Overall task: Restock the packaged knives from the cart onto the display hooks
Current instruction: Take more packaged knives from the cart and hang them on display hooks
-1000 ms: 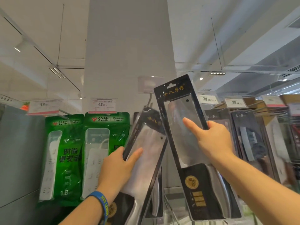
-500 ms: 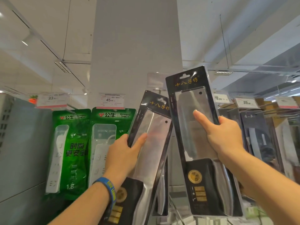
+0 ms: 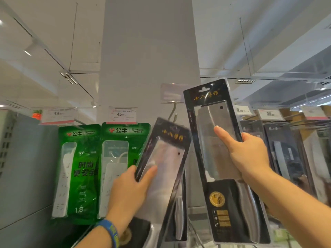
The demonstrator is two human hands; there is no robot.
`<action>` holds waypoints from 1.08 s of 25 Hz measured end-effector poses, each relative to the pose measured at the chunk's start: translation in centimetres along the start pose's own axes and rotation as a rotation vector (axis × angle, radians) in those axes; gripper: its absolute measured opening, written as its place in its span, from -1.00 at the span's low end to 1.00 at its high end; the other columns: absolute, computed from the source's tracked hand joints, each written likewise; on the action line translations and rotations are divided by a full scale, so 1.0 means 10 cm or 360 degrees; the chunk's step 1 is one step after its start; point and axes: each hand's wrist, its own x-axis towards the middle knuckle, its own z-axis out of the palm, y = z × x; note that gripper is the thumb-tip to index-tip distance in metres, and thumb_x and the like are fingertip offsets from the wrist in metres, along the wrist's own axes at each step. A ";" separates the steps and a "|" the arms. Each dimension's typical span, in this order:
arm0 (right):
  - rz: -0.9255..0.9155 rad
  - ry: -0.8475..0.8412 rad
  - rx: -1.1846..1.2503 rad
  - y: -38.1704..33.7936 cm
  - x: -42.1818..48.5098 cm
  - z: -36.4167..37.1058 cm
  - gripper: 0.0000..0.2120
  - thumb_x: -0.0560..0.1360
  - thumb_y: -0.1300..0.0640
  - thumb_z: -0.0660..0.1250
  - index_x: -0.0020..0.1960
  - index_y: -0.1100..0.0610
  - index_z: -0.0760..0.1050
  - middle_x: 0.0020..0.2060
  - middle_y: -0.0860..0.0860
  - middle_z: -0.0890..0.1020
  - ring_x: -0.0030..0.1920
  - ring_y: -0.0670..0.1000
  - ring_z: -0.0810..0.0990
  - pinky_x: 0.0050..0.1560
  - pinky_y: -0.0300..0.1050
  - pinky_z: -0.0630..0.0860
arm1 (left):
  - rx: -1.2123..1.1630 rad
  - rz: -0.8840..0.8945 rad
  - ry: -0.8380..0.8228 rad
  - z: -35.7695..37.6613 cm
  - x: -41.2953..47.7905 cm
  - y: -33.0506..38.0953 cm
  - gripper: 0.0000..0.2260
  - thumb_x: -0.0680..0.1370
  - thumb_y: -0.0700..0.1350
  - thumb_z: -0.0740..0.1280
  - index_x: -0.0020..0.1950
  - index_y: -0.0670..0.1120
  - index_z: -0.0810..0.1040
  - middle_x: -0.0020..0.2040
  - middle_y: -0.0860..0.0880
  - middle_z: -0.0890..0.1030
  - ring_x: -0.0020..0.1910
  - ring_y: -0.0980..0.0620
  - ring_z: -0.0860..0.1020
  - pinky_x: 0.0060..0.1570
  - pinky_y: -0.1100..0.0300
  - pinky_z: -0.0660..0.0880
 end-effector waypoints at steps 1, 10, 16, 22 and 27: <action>0.0019 -0.0012 0.0008 -0.01 0.01 0.00 -0.03 0.26 -0.60 0.34 0.25 0.22 0.55 0.14 0.17 0.66 0.02 0.16 0.65 0.01 0.26 0.66 | -0.0063 0.0030 0.0055 0.00 0.08 0.10 -0.46 0.36 0.52 0.19 -0.27 0.03 0.51 -0.39 0.07 0.59 -0.40 0.17 0.55 -0.47 0.27 0.39; -0.0025 -0.0032 0.0080 -0.01 -0.03 -0.03 -0.03 0.30 -0.56 0.34 0.40 0.17 0.50 0.32 0.12 0.59 0.17 0.14 0.60 -0.04 -0.01 0.52 | -0.0103 -0.0077 0.0024 0.04 0.19 0.24 -0.44 0.35 0.50 0.18 -0.20 0.01 0.55 -0.31 0.07 0.61 -0.33 0.15 0.56 -0.40 0.25 0.40; 0.0023 -0.0049 0.0027 -0.04 -0.10 -0.01 -0.22 0.27 -0.58 0.35 0.12 0.07 0.54 0.19 0.15 0.64 0.12 0.19 0.62 -0.01 0.08 0.57 | -0.0118 -0.0152 0.0007 0.05 0.17 0.13 -0.48 0.42 0.45 0.23 -0.14 -0.01 0.57 -0.26 0.00 0.64 -0.28 0.02 0.61 -0.25 0.04 0.58; 0.0050 -0.0126 0.0042 0.02 -0.09 0.00 -0.20 0.19 -0.63 0.30 -0.02 0.08 0.42 -0.08 0.03 0.49 -0.06 0.03 0.50 -0.21 -0.08 0.48 | -0.0084 -0.0317 -0.0059 0.19 -0.17 -0.09 -0.45 0.31 0.50 0.18 -0.19 0.04 0.58 -0.35 0.07 0.63 -0.38 0.18 0.58 -0.44 0.34 0.43; 0.0097 -0.0077 0.0094 -0.02 0.01 0.03 0.00 0.24 -0.61 0.33 0.30 0.21 0.54 0.23 0.16 0.63 0.18 0.20 0.61 0.10 0.24 0.63 | -0.0257 -0.0090 0.0075 0.13 0.09 0.14 -0.47 0.37 0.48 0.21 -0.24 0.01 0.56 -0.30 0.25 0.62 -0.37 0.25 0.57 -0.47 0.37 0.38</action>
